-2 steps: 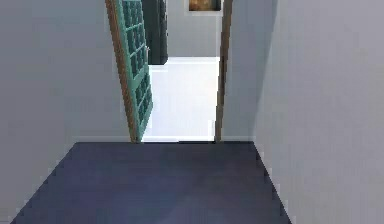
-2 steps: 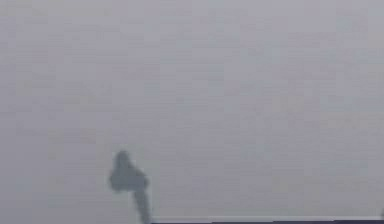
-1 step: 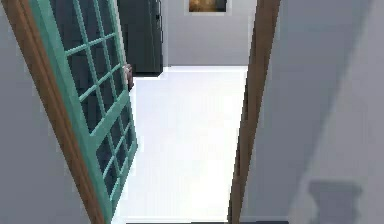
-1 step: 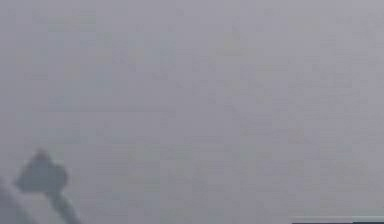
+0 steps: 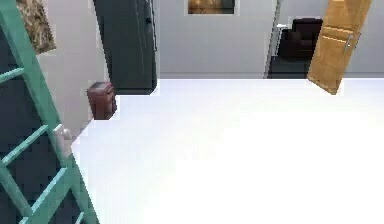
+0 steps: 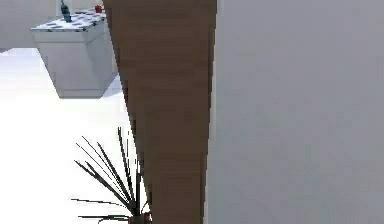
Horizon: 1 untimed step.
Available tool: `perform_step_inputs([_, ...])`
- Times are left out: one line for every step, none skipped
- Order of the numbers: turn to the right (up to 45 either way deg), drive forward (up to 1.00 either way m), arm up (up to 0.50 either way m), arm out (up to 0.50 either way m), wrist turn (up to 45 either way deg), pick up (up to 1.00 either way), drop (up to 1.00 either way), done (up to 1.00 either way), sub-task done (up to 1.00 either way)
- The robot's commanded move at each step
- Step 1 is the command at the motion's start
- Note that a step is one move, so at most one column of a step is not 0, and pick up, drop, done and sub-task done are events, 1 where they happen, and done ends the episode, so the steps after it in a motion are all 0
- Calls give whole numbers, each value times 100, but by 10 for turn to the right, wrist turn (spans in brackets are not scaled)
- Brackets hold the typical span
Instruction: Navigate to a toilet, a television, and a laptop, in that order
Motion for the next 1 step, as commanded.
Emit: perform_step_inputs([240, 0, 0, 0, 0, 0, 0, 0, 0])
